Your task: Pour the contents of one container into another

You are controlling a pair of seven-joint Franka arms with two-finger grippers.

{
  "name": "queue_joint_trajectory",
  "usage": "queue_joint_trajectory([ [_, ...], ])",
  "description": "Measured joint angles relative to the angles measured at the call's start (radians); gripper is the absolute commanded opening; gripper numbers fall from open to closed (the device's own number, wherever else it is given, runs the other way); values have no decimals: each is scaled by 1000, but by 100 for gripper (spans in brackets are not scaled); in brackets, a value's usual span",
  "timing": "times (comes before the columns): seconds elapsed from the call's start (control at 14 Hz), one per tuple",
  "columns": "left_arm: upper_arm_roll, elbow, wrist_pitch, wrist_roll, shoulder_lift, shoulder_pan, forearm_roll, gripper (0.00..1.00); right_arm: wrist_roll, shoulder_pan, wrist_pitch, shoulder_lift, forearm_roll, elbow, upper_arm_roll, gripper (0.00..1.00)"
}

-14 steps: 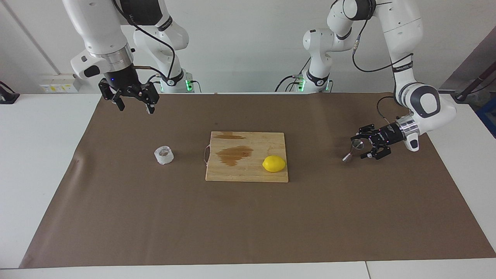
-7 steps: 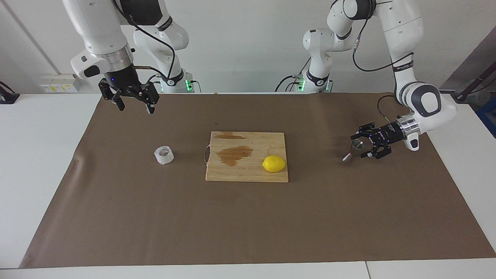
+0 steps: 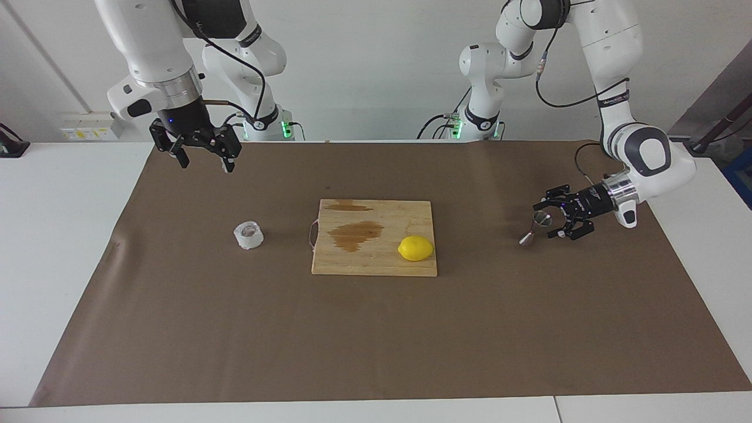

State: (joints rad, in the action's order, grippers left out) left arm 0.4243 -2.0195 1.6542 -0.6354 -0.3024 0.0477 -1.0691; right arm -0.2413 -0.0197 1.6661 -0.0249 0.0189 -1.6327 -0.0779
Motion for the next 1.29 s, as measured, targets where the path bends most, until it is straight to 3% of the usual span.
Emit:
queue_joint_trajectory([
  [1.29, 1, 2, 0, -47, 3, 1, 7, 100, 0, 0, 0, 0, 0, 0, 0, 100],
])
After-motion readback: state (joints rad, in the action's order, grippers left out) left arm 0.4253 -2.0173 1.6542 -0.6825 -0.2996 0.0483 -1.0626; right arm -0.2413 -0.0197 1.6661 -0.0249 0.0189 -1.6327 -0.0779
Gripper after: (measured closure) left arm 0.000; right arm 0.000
